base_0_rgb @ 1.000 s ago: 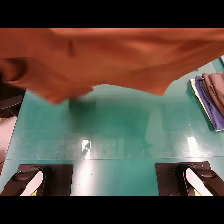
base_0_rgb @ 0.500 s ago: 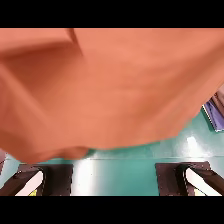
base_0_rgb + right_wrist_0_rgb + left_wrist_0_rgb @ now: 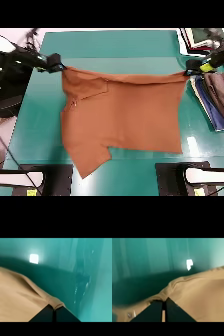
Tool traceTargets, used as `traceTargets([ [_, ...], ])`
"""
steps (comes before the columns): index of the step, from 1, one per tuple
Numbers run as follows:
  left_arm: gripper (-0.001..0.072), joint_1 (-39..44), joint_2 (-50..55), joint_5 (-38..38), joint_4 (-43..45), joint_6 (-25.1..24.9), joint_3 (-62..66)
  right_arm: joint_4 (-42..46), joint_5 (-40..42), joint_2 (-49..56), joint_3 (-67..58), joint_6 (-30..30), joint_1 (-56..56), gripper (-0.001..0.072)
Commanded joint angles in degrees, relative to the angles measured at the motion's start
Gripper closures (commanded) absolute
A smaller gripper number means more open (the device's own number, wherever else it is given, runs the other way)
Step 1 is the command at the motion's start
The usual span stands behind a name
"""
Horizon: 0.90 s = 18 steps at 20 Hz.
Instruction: Fold the shirts.
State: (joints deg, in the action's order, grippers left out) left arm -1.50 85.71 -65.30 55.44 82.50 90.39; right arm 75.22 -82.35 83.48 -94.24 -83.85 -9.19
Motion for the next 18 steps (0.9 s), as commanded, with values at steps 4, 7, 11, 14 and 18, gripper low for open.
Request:
traceTargets([
  [4, 0.0684, 0.31, 10.1, 7.5, -1.81, 0.0, 3.89, -0.66, 1.38, 14.32, -9.86, 0.48, -0.13, 0.0696],
  [7, 0.0684, -2.62, 10.1, 1.01, -1.88, 0.0, 5.18, -0.66, -3.08, 15.02, -14.05, 2.99, -1.51, 0.0696],
  [11, 0.0684, -3.8, 10.1, -8.92, 2.69, -0.5, 2.34, -0.61, -6.12, 11.61, -5.55, 4.0, -3.74, 0.0696],
  [14, 0.0684, -2.19, 10.1, -8.59, 3.1, -0.59, -2.73, -0.66, -2.19, 8.66, 4.02, 4.87, -3.13, 0.0696],
  [18, 0.0682, 1.22, 10.1, -7.17, 4.22, -2.8, -7.48, -0.72, 1.01, 6.95, 11.1, 4.11, -1.95, 0.0673],
])
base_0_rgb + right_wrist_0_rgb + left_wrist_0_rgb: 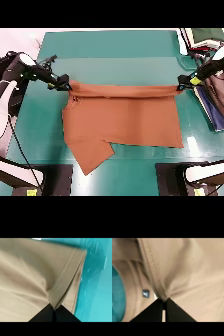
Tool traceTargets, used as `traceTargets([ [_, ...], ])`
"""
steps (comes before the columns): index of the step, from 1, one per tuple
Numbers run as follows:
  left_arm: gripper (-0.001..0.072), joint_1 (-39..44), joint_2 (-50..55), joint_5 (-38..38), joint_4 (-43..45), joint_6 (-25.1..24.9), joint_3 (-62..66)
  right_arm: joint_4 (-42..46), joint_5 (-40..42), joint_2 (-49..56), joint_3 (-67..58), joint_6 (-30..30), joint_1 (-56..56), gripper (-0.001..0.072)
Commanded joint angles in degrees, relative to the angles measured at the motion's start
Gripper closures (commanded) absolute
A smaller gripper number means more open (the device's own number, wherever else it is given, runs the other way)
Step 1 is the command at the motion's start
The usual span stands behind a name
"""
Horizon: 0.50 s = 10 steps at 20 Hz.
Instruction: Fold the shirts.
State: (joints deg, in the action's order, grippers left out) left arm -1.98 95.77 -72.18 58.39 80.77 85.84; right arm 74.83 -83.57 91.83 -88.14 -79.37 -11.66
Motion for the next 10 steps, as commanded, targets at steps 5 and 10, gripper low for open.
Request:
traceTargets([
  [5, 0.0222, -0.15, -4.28, -6.71, 5.73, 3.19, -3.1, -0.33, 1.18, -5.88, 5.66, -0.5, -1.55, 0.0355],
  [10, 0.0221, 0.04, -22.67, -5.68, 16.2, 5.2, -21.51, -1.51, -5.18, -14.93, 5.68, -0.44, -3.3, 0.0355],
])
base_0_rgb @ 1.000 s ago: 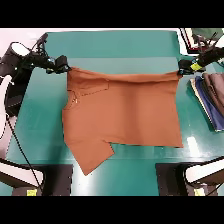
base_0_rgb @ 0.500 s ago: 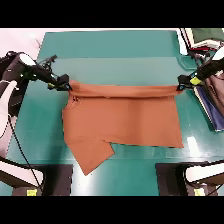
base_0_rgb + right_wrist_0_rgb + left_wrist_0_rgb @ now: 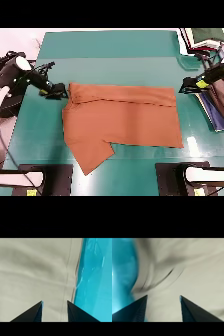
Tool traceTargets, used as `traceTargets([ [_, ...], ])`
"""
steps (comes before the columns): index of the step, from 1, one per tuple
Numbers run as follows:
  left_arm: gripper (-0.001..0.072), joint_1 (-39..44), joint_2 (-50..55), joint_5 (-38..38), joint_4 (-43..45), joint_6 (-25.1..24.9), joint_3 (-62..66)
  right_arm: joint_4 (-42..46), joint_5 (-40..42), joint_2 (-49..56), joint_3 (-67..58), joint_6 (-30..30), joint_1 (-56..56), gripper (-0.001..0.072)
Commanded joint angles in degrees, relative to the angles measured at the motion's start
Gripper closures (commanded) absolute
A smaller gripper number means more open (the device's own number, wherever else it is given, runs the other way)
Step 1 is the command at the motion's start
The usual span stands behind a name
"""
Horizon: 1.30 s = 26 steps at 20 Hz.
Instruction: Fold the shirts.
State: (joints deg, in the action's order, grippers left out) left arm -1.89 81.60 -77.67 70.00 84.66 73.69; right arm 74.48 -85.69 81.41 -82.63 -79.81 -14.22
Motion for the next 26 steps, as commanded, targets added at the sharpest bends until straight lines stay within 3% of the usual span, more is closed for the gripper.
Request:
traceTargets([
  [1, 0.0221, -0.04, -12.24, 0.24, 4.37, 2.08, -15.04, -2.84, -2.89, -6.27, 0.17, 0.0, -0.74, 0.0355],
  [7, 0.0221, -0.04, -28.48, 2.27, -2.67, 3.85, -40.65, -7.39, -2.27, -12.66, 0.17, 0.02, 1.03, 0.0355],
  [15, 0.0222, 11.47, -30.18, 13.64, -10.91, 6.95, -49.53, -7.41, -1.73, -14.27, 0.17, 0.0, 3.89, 0.0355],
  [16, 0.0255, 11.89, -30.18, 13.53, -11.28, 6.88, -49.53, -7.26, -2.38, -14.27, 0.17, 0.07, 3.41, 0.0355],
  [17, 0.0428, 11.91, -30.18, 13.14, -11.28, 6.78, -49.46, -7.19, -3.54, -14.27, 0.2, 0.44, 2.49, 0.0355],
  [18, 0.0507, 11.89, -30.18, 13.14, -11.21, 6.43, -49.31, -6.84, -4.83, -14.27, 0.26, 0.44, 1.29, 0.0355],
  [19, 0.0631, 11.89, -30.18, 13.11, -11.21, 6.27, -48.92, -6.86, -6.05, -14.6, 1.14, 0.44, -0.33, 0.0355],
  [20, 0.0684, 11.89, -30.18, 13.05, -11.32, 5.38, -48.22, -6.73, -6.29, -15.76, 3.67, 0.44, -2.21, 0.0355],
  [23, 0.0684, 11.91, -30.21, 11.56, -11.3, 4.63, -45.18, -1.62, -5.9, -21.51, 18.47, 0.39, -9.88, 0.0354],
  [25, 0.0684, 11.89, -30.21, 11.04, -11.37, 3.72, -43.06, 3.34, -5.29, -24.83, 30.36, 0.39, -15.82, 0.0202],
  [26, 0.0684, 11.91, -30.21, 11.06, -11.37, 3.32, -42.25, 4.15, -4.92, -25.59, 35.89, 0.39, -18.75, 0.0179],
])
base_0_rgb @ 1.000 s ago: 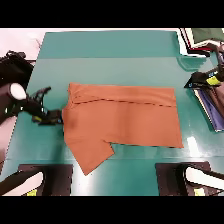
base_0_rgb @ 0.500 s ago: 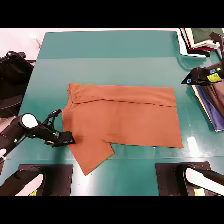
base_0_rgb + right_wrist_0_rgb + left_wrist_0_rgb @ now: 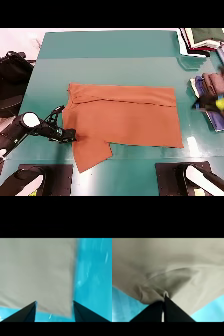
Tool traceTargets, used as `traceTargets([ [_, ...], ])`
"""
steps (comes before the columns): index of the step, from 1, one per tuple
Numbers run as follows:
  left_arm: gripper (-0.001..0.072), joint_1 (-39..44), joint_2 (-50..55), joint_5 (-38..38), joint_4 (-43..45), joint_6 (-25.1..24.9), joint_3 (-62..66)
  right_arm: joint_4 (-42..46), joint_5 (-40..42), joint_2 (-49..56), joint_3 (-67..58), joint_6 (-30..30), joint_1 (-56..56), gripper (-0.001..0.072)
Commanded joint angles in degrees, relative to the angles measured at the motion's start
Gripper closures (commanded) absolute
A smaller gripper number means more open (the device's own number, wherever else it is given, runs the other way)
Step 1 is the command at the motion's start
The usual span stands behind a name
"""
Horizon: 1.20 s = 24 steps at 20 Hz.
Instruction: Fold the shirts.
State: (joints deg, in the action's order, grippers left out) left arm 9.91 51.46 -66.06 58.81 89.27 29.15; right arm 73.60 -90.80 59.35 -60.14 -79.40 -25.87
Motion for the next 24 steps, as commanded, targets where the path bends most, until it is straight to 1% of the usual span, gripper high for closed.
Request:
traceTargets([
  [1, 0.0684, 0.09, -0.04, -0.33, -0.13, -1.29, 2.95, 4.48, 1.49, -4.0, 18.8, 0.0, -10.05, 0.0184],
  [2, 0.0684, 0.11, -0.04, 0.0, -0.13, -1.31, 3.32, 3.3, 3.13, -4.28, 23.23, 0.44, -12.07, 0.02],
  [3, 0.0684, 0.11, -0.04, 0.33, -0.15, -1.33, 3.54, 1.27, 4.76, -4.26, 27.15, 1.7, -13.38, 0.0246],
  [4, 0.0684, 0.09, -0.04, 0.79, -0.13, -1.38, 3.54, -0.44, 6.51, -3.98, 30.08, 2.75, -13.88, 0.0265],
  [7, 0.0684, 0.11, -0.04, 0.83, -0.13, -1.42, 3.54, -3.74, 10.43, -1.4, 34.73, 2.99, -13.84, 0.0265],
  [10, 0.0684, 0.09, -0.07, 0.85, -0.15, -1.36, 3.54, -7.78, 12.52, 1.68, 35.15, 4.83, -13.86, 0.0268],
  [11, 0.0684, 0.11, -0.04, 0.7, -0.15, -1.38, 3.54, -8.33, 12.94, 1.99, 35.12, 4.98, -13.84, 0.0297],
  [13, 0.0685, 0.09, -0.07, -0.48, -0.15, -1.31, 3.96, -8.55, 12.81, 1.31, 35.12, 7.21, -13.86, 0.0537],
  [14, 0.0686, 0.11, -0.11, -1.66, -0.13, -1.33, 4.63, -8.55, 12.5, -0.13, 35.12, 7.74, -13.86, 0.0632],
  [15, 0.0686, 0.11, -1.03, -2.56, 0.0, -1.29, 5.14, -8.55, 12.37, -2.05, 35.1, 7.96, -13.86, 0.0694],
  [16, 0.0687, 0.11, -2.97, -2.95, 0.07, -1.18, 5.18, -8.41, 12.0, -4.59, 34.97, 7.96, -13.86, 0.0694],
  [18, 0.0687, 0.09, -7.98, -5.27, 1.9, 1.44, 5.2, -7.52, 8.52, -9.18, 33.11, 7.96, -13.84, 0.0695],
  [21, 0.0686, 0.09, -14.95, -14.29, 1.88, 3.93, 5.22, -6.95, 3.21, -15.91, 28.02, 7.85, -13.84, 0.0695],
  [22, 0.0686, 0.11, -16.46, -16.59, 1.86, 3.93, 5.46, -6.54, 2.47, -17.44, 26.51, 7.72, -13.84, 0.0695],
  [24, 0.0686, 0.09, -17.18, -17.07, 2.89, 3.93, 7.28, -4.98, 2.14, -18.32, 23.58, 5.84, -11.89, 0.0695],
])
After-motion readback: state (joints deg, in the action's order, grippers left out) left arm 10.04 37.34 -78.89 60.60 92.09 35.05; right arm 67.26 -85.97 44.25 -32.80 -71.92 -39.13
